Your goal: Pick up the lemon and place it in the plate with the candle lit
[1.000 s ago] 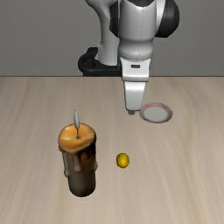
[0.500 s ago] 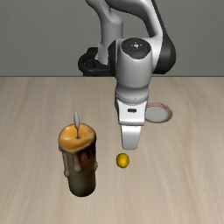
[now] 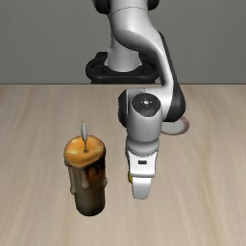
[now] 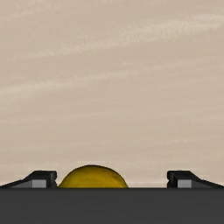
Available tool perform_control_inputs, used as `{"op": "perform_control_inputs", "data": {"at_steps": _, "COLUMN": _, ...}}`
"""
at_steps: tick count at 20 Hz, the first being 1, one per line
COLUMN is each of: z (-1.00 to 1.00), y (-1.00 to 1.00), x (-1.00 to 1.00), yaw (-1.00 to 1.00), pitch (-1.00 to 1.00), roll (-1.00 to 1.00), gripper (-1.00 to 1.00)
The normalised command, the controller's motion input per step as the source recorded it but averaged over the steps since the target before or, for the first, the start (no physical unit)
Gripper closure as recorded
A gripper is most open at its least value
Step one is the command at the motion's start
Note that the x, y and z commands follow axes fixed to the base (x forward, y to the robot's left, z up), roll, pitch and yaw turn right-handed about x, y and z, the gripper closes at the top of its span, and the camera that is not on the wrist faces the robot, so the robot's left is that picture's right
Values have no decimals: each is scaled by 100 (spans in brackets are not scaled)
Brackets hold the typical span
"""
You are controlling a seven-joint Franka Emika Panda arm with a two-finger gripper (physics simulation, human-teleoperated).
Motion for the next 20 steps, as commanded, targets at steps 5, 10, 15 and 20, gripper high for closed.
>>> {"op": "perform_control_inputs", "data": {"at_steps": 5, "z": -40, "y": -20, "x": -40, "yaw": 0, "pitch": 0, "roll": 0, "gripper": -100}}
{"op": "perform_control_inputs", "data": {"at_steps": 10, "z": -40, "y": 20, "x": -40, "yaw": 0, "pitch": 0, "roll": 0, "gripper": -100}}
{"op": "perform_control_inputs", "data": {"at_steps": 15, "z": 0, "y": -20, "x": 0, "yaw": 0, "pitch": 0, "roll": 0, "gripper": 100}}
{"op": "perform_control_inputs", "data": {"at_steps": 20, "z": 0, "y": 0, "x": 0, "yaw": 0, "pitch": 0, "roll": 0, "gripper": 100}}
